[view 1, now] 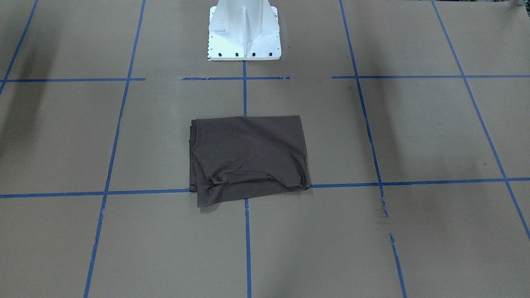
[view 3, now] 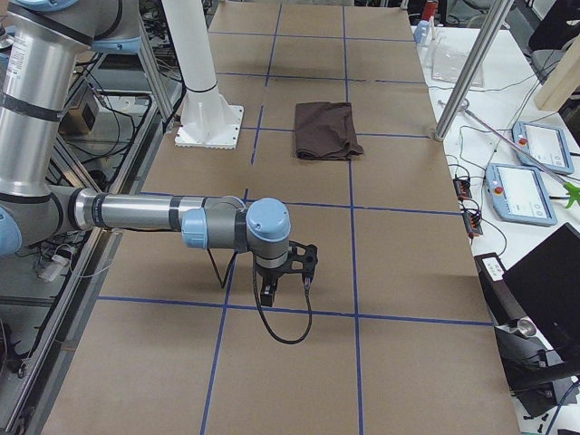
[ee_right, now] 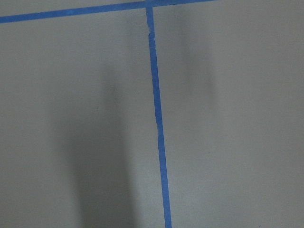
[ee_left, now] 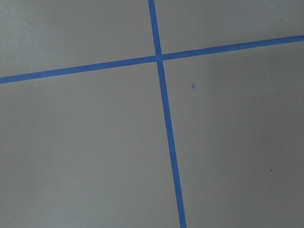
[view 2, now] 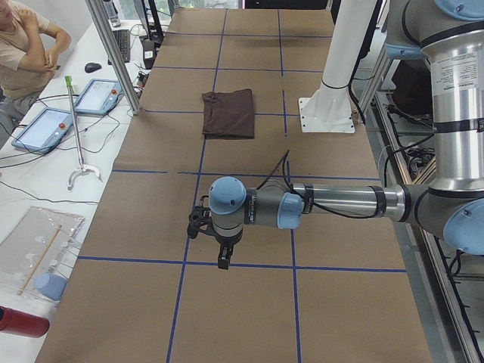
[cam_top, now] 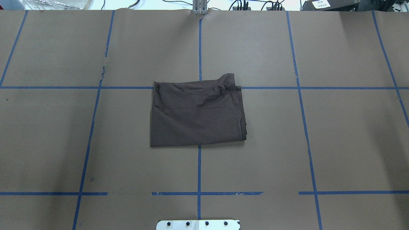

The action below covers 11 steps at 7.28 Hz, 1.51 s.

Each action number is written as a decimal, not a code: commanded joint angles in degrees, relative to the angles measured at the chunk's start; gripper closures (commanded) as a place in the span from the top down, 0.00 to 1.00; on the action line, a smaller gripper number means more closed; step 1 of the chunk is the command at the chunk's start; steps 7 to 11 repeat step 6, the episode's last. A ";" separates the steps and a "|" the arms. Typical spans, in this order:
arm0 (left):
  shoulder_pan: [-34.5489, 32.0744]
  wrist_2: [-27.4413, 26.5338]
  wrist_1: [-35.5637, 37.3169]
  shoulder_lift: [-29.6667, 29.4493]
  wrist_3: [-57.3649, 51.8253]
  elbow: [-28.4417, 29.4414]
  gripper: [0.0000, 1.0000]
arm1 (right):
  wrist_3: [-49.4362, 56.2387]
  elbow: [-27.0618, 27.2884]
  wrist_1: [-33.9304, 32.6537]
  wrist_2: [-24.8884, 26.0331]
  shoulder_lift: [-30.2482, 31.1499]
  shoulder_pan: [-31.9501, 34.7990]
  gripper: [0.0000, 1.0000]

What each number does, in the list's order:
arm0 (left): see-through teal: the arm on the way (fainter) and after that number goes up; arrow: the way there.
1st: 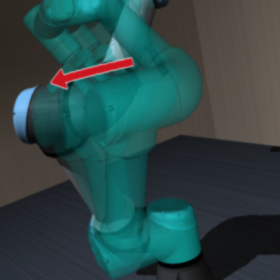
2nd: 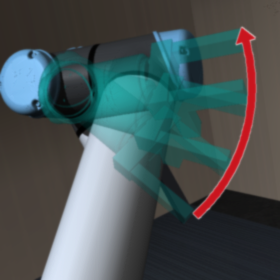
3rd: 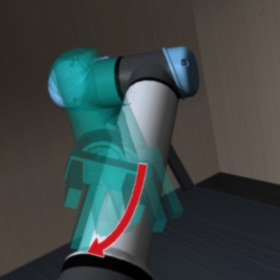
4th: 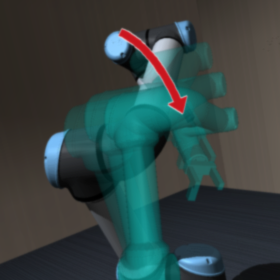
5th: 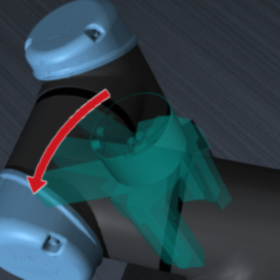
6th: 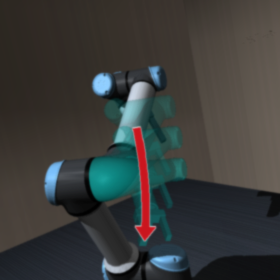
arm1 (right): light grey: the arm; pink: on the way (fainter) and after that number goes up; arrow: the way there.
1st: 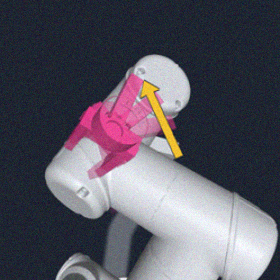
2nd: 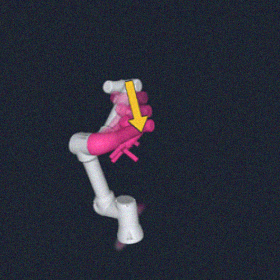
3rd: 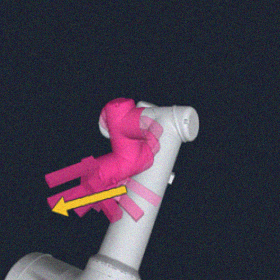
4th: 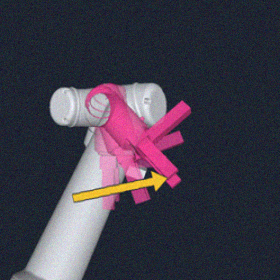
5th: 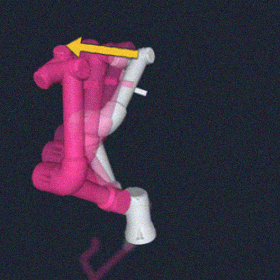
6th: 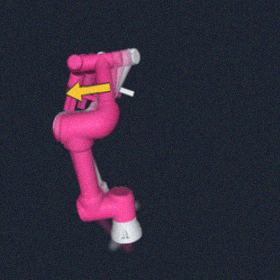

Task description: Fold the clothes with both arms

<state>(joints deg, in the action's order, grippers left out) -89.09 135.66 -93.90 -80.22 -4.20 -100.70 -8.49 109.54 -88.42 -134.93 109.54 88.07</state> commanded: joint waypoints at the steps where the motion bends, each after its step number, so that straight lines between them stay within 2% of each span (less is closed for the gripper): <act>1: -0.03 0.05 0.99 0.24 -0.02 -0.03 1.00 | 0.06 -0.03 0.00 -0.07 -0.03 0.00 1.00; 11: -0.03 -0.04 0.82 -0.20 -0.20 -1.08 1.00 | -0.21 0.06 0.00 -0.07 -0.21 0.00 1.00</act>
